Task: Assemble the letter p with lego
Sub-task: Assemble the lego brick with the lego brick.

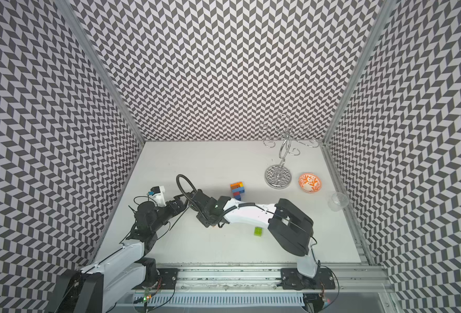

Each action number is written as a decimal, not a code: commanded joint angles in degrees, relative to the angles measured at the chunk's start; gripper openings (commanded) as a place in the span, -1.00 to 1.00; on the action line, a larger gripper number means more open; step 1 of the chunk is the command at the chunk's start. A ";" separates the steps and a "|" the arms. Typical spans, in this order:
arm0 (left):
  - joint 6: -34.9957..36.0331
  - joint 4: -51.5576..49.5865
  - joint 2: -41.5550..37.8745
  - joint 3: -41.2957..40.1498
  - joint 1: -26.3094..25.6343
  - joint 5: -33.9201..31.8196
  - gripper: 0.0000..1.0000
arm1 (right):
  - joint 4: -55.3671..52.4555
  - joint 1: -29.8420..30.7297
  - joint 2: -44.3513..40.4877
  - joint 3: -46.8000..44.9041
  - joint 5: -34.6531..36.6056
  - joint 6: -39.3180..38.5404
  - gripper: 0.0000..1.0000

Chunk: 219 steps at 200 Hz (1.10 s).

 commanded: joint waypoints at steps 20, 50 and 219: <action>-0.11 1.47 0.28 -0.34 0.28 1.26 1.00 | -20.29 0.36 6.02 -3.15 0.43 -1.17 -1.00; 0.02 1.53 0.21 -0.25 0.27 1.64 1.00 | -19.37 0.32 4.09 -1.63 0.78 -0.27 -0.75; 7.19 -23.25 -5.34 17.82 -32.00 -21.58 0.98 | 12.68 -20.21 -53.21 -41.58 1.73 18.16 0.93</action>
